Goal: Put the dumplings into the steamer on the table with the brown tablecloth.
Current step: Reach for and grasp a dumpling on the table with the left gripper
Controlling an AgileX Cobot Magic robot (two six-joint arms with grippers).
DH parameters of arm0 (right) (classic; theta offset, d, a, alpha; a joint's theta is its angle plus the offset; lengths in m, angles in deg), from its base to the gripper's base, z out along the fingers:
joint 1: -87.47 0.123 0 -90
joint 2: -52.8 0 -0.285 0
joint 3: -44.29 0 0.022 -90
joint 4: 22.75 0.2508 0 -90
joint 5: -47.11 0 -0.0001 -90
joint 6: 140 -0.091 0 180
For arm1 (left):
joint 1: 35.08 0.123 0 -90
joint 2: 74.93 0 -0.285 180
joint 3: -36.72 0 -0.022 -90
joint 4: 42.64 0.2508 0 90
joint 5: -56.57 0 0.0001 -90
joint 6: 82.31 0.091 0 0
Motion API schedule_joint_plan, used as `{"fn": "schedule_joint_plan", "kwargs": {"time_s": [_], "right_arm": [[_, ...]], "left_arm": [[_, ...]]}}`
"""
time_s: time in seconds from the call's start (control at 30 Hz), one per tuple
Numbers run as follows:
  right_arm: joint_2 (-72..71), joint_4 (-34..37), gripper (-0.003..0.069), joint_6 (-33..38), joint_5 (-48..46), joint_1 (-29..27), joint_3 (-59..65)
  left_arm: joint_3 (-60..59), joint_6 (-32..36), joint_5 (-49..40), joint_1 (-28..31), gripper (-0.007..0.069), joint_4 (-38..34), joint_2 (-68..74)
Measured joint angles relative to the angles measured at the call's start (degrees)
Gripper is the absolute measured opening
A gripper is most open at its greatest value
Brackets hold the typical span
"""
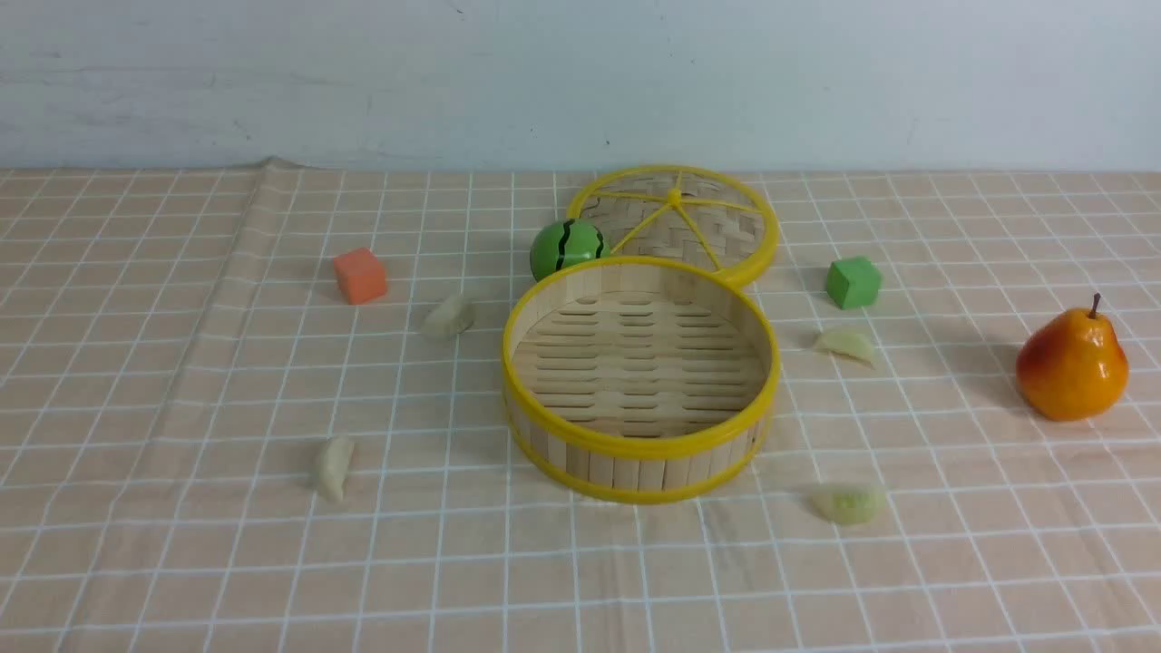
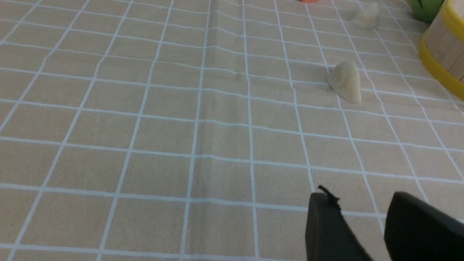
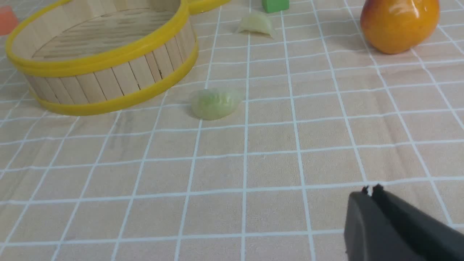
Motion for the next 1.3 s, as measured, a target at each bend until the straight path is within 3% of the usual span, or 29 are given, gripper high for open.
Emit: {"fn": "schedule_joint_plan", "kwargs": {"time_s": [1.07, 1.3], "right_arm": [[0.0, 0.0, 0.0074, 0.0, 0.0, 0.0, 0.0], [0.0, -1.25, 0.0083, 0.0, 0.12, 0.0, 0.0]], "left_arm": [[0.0, 0.0, 0.0, 0.0, 0.0238, 0.05, 0.0], [0.0, 0.0, 0.06, 0.0, 0.0238, 4.37, 0.0]]}}
